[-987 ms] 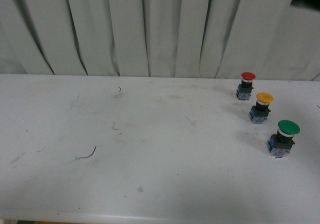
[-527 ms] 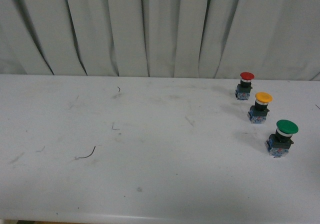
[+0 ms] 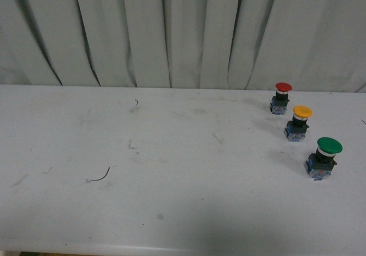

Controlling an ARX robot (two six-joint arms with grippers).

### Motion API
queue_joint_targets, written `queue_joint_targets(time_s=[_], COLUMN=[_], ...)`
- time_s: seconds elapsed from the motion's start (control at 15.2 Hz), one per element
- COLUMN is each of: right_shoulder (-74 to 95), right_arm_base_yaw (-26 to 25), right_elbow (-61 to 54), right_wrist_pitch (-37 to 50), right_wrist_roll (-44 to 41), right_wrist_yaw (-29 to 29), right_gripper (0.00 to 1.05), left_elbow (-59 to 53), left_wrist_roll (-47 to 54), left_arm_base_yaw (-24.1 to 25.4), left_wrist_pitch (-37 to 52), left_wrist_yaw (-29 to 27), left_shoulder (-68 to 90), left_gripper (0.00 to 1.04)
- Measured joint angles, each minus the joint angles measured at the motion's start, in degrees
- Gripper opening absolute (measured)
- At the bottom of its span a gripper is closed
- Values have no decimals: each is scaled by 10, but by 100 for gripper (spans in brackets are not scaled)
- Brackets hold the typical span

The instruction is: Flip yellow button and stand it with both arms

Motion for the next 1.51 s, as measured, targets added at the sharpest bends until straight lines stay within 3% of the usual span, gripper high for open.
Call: queue_joint_targets(time_s=[0.2, 0.99, 1.38, 1.51], right_shoulder=[-3, -52, -115, -207], right_arm_base_yaw=[0, 0, 0, 0], right_elbow=[-13, -14, -14, -14], right_wrist_pitch=[24, -29, -96, -195], right_wrist_roll=[0, 0, 0, 0], right_wrist_yaw=[0, 0, 0, -1], right_gripper=[2, 2, 2, 2], left_elbow=[0, 0, 0, 0], left_wrist_roll=[0, 0, 0, 0], left_arm_base_yaw=[0, 0, 0, 0], left_wrist_pitch=[0, 0, 0, 0], left_wrist_yaw=[0, 0, 0, -1], left_shoulder=[0, 0, 0, 0], left_gripper=[98, 98, 98, 98])
